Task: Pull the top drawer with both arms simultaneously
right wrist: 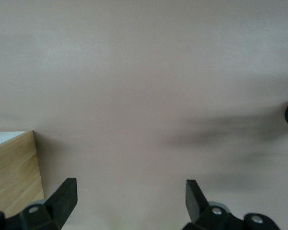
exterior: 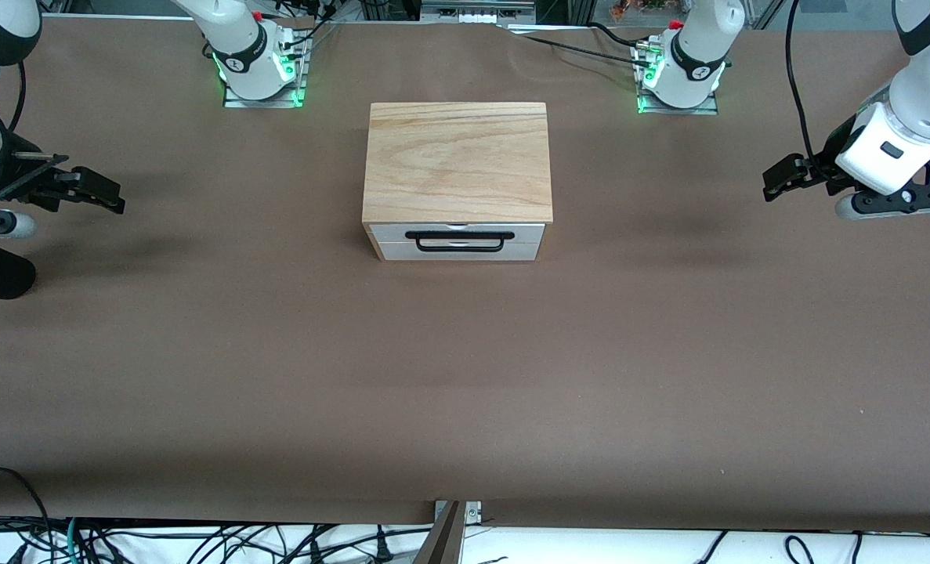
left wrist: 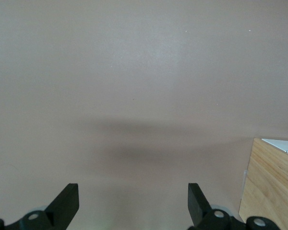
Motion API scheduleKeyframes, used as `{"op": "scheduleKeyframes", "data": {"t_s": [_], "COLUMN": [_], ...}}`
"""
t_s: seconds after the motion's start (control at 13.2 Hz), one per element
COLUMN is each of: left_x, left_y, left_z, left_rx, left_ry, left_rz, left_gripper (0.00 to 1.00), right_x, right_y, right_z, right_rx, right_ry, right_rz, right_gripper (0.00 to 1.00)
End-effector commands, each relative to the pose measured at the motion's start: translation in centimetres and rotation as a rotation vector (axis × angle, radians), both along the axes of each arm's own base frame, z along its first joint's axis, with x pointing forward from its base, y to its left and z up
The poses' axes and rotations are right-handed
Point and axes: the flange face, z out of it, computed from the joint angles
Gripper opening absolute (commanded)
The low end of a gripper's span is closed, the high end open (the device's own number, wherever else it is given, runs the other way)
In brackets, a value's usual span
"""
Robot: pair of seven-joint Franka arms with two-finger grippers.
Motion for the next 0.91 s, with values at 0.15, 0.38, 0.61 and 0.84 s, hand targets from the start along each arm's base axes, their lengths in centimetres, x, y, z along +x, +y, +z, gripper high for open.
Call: {"op": "scheduleKeyframes", "data": {"t_s": [0.15,0.38,0.61,0.84], "left_x": [-0.19,-0.2,-0.1,0.01], "left_y": [0.31,0.32,0.31,0.3], "left_z": [0.18,0.11,-0.03,-0.33], "left_rx": [0.013,0.014,0.014,0.014], "left_ry": [0.006,0.007,0.007,0.012], "left_rz": [-0.019,-0.011,-0.011,-0.013], "left_gripper": [1.0,1.0,1.0,1.0], "right_x": [-0.74,-0.74,-0.75,-1.43], "right_y": [-0.25,-0.23,-0.14,-0.17], "right_z": [0.47,0.47,0.11,-0.17], "right_rx": [0.019,0.02,0.021,0.024], "right_ry": [-0.017,-0.017,-0.005,-0.005], "right_rz": [0.005,-0.003,0.02,0.006], "right_gripper": [1.0,1.0,1.0,1.0]}}
